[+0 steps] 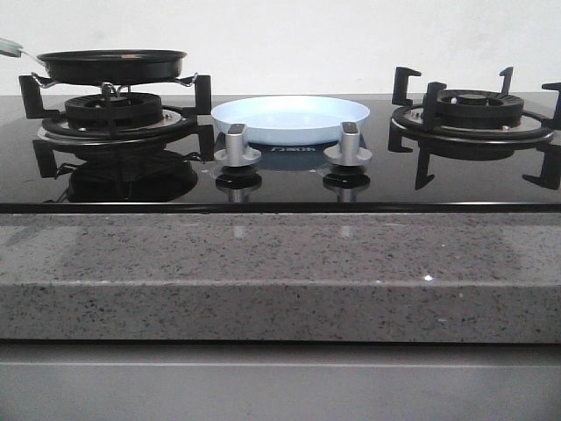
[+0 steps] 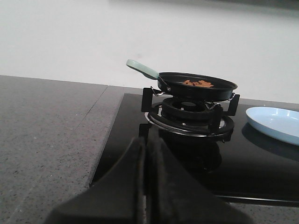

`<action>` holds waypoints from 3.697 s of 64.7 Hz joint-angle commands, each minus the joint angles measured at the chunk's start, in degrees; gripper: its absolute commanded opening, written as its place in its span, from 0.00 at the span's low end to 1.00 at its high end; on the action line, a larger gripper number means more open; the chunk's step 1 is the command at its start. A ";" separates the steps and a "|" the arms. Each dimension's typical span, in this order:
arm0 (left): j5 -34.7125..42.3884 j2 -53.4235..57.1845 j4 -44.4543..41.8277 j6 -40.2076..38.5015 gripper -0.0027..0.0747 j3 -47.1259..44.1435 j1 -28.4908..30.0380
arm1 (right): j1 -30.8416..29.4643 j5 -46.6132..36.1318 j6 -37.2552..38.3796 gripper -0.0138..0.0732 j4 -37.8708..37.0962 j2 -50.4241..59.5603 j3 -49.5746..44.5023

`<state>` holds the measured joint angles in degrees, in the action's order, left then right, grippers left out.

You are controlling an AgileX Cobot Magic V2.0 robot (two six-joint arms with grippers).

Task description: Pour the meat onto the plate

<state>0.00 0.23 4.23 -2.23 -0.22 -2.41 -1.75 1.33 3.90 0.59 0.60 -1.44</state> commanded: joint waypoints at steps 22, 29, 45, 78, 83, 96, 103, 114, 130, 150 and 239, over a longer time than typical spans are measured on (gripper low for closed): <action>4.46 0.88 0.44 -0.12 0.01 -0.30 -0.37 | -0.19 -4.96 -0.23 0.02 -0.59 1.00 0.22; 4.46 0.88 0.44 -0.12 0.01 -0.30 -0.37 | -0.19 -4.96 -0.23 0.02 -0.59 1.00 0.22; 4.46 0.88 0.44 -0.12 0.01 -0.30 -0.37 | -0.19 -3.79 -0.35 0.02 -1.48 1.00 0.22; 5.64 0.85 2.28 -0.12 0.01 2.88 -0.37 | -0.19 -4.38 -0.35 0.02 -0.59 0.99 2.63; 4.04 0.74 2.97 -0.12 0.01 6.46 -0.37 | -0.19 -1.01 -0.35 0.02 -0.59 0.94 5.76; -6.09 -1.36 2.97 -0.12 0.01 18.80 -0.37 | -0.19 9.42 -0.35 0.02 -0.59 -2.09 17.96; -12.69 -5.19 2.97 0.00 0.01 26.43 -0.37 | -0.19 15.53 -0.35 0.02 -0.59 -5.89 25.38; -22.81 -13.52 2.97 0.21 0.01 36.83 -0.37 | -0.19 23.61 -0.40 0.02 -0.59 -13.55 35.91; -33.51 -25.81 2.96 2.66 0.01 45.06 -0.37 | -0.19 34.47 -0.40 0.02 -0.59 -25.71 44.45; -33.62 -33.63 4.02 2.66 0.01 43.57 -0.37 | -0.19 35.90 -0.40 0.02 -0.59 -34.00 44.45; -31.61 -35.94 5.96 9.77 0.66 43.18 -0.45 | 14.31 49.33 -10.51 0.67 14.72 -87.82 89.11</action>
<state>-35.69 -35.24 9.24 7.51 41.35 -2.50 12.50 51.34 -5.74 13.96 -85.56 81.64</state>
